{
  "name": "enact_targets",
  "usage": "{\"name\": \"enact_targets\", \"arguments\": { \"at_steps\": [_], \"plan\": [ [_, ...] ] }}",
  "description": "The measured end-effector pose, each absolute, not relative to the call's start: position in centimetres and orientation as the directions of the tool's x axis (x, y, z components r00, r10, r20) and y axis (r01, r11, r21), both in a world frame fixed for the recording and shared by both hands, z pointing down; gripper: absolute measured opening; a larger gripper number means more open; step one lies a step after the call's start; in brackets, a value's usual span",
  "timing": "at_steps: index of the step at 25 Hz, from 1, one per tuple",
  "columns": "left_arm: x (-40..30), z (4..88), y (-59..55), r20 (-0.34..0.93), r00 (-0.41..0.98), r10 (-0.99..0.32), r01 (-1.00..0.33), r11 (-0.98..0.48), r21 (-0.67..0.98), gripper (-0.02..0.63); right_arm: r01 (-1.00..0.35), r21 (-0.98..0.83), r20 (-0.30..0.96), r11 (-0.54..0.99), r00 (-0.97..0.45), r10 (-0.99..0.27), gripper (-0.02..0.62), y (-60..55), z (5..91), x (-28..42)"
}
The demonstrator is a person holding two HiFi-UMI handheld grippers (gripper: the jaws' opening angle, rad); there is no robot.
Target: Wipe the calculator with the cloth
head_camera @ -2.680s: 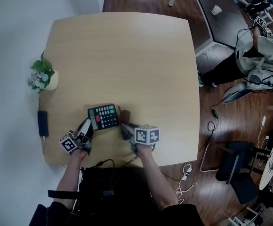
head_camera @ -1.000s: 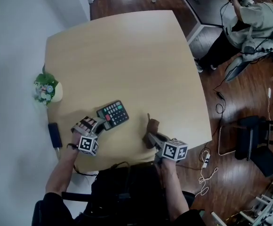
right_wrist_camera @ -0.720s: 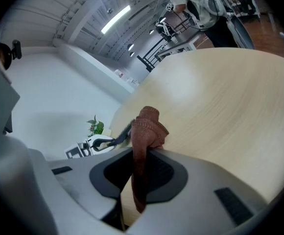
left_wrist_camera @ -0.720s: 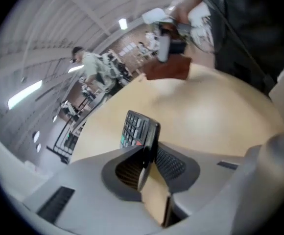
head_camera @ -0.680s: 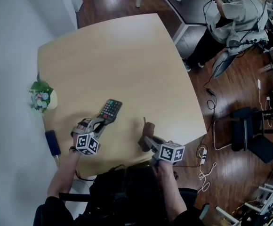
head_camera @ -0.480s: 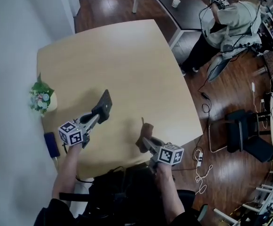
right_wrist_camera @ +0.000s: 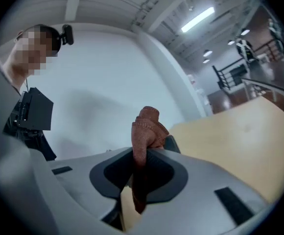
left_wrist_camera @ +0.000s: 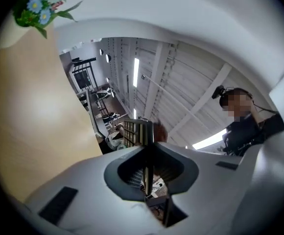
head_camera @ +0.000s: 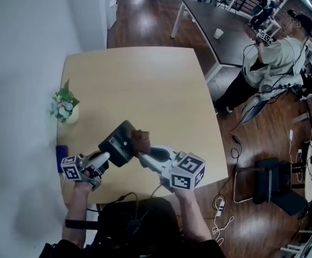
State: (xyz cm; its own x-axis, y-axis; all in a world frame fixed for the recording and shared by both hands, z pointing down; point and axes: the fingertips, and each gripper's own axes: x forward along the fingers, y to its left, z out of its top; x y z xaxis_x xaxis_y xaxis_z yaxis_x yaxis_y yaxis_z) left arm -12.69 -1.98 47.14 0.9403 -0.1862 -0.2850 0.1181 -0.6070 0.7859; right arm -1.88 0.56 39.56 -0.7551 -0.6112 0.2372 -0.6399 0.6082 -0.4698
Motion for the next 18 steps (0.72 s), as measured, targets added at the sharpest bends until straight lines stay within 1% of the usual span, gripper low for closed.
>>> {"name": "enact_targets", "arguments": {
  "at_steps": [1, 3, 4, 6, 11, 15, 16, 18],
  "plan": [
    [-12.1, 46.6, -1.0, -0.281, 0.944, -0.174, 0.114, -0.625, 0.772, 0.052, -0.612, -0.417, 0.252, 0.672, -0.788, -0.562, 0.064, 0.2, 38.3, -3.7],
    [-10.7, 45.6, 1.1, -0.282, 0.946, -0.158, 0.114, -0.654, 0.748, 0.052, -0.569, -0.329, 0.330, 0.754, -0.817, -0.473, 0.064, 0.3, 38.0, -6.2],
    [-10.0, 45.2, 2.0, -0.280, 0.946, -0.161, 0.106, -0.665, 0.739, 0.052, -0.556, -0.302, 0.367, 0.774, -0.817, -0.444, 0.064, 0.5, 38.5, -6.6],
    [-9.3, 44.9, 3.2, -0.280, 0.942, -0.185, 0.083, -0.679, 0.729, 0.057, -0.551, -0.284, 0.398, 0.785, -0.813, -0.426, 0.066, 1.0, 39.1, -5.7],
    [-7.2, 44.4, 6.7, -0.283, 0.938, -0.202, 0.065, -0.699, 0.712, 0.058, -0.599, -0.310, 0.392, 0.738, -0.788, -0.475, 0.067, 1.7, 40.8, 1.1],
    [-5.1, 45.4, 8.8, -0.270, 0.935, -0.231, 0.044, -0.678, 0.734, 0.054, -0.703, -0.268, 0.449, 0.659, -0.697, -0.560, 0.066, 2.0, 43.5, 8.6],
    [-4.5, 45.5, 9.2, -0.274, 0.931, -0.239, 0.045, -0.673, 0.738, 0.054, -0.720, -0.267, 0.449, 0.641, -0.681, -0.578, 0.066, 2.2, 43.7, 10.4],
    [-3.6, 45.4, 9.8, -0.277, 0.924, -0.262, 0.036, -0.664, 0.747, 0.054, -0.714, -0.302, 0.408, 0.632, -0.696, -0.592, 0.064, 3.1, 42.7, 12.4]
  ]
}}
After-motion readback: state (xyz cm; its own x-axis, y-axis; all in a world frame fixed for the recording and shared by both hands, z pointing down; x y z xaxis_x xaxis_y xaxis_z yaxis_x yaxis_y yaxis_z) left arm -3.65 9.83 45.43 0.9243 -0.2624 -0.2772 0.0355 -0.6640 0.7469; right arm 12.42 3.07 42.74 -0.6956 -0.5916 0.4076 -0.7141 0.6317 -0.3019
